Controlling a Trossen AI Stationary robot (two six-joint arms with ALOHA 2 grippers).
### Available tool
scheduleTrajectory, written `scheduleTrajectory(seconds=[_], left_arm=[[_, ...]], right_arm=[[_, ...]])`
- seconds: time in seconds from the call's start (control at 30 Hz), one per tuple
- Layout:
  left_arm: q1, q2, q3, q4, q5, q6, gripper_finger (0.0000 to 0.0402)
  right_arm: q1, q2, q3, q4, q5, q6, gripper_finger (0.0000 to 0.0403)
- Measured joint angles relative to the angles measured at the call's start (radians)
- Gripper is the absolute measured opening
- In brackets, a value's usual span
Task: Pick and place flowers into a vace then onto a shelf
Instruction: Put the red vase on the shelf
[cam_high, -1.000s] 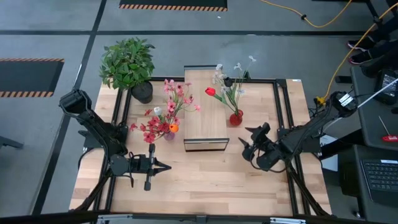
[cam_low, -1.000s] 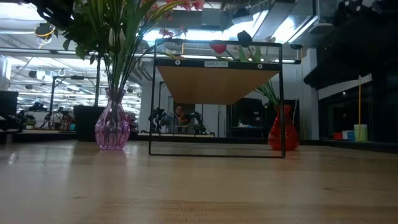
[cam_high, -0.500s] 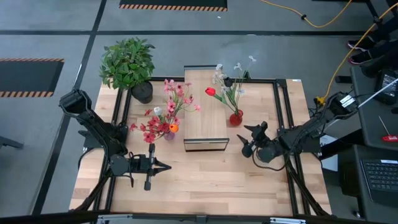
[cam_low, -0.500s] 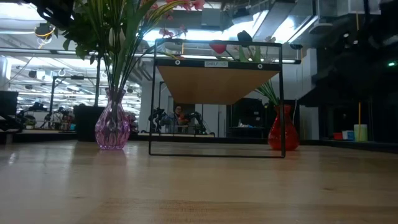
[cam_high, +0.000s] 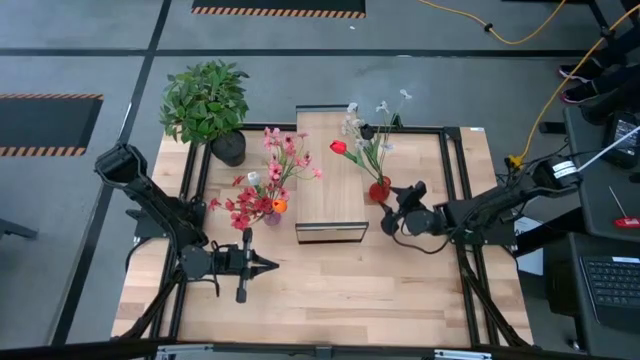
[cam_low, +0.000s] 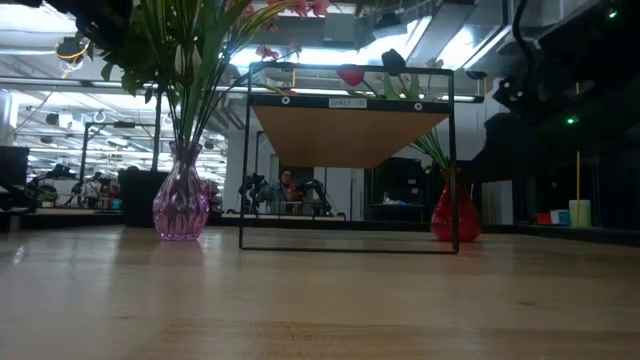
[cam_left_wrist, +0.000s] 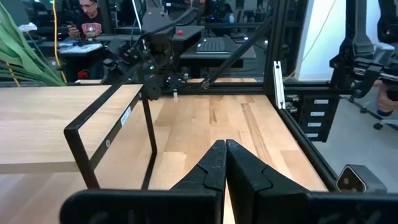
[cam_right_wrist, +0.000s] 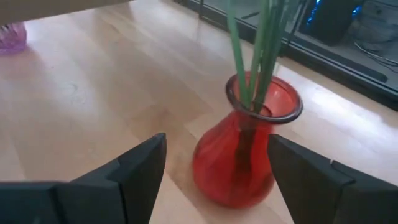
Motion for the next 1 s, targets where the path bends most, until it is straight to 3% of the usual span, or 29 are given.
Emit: scheduleTrajectory(seconds=[0.27, 0.4, 0.6, 1.0], left_arm=[[0.0, 0.0, 0.0, 0.0, 0.0, 0.015, 0.0006], [0.0, 0.0, 0.0, 0.0, 0.0, 0.015, 0.0006], [0.0, 0.0, 0.0, 0.0, 0.0, 0.009, 0.0006], [0.0, 0.0, 0.0, 0.0, 0.0, 0.008, 0.0006]], right_arm=[[-0.081, 0.0, 0.0, 0.03, -0.018, -0.037, 0.028], [-0.137, 0.0, 0.0, 0.122, -0.086, -0.133, 0.028], [-0.224, 0.0, 0.0, 0.125, -0.174, -0.134, 0.028], [-0.234, 0.0, 0.0, 0.116, -0.211, -0.133, 0.028]])
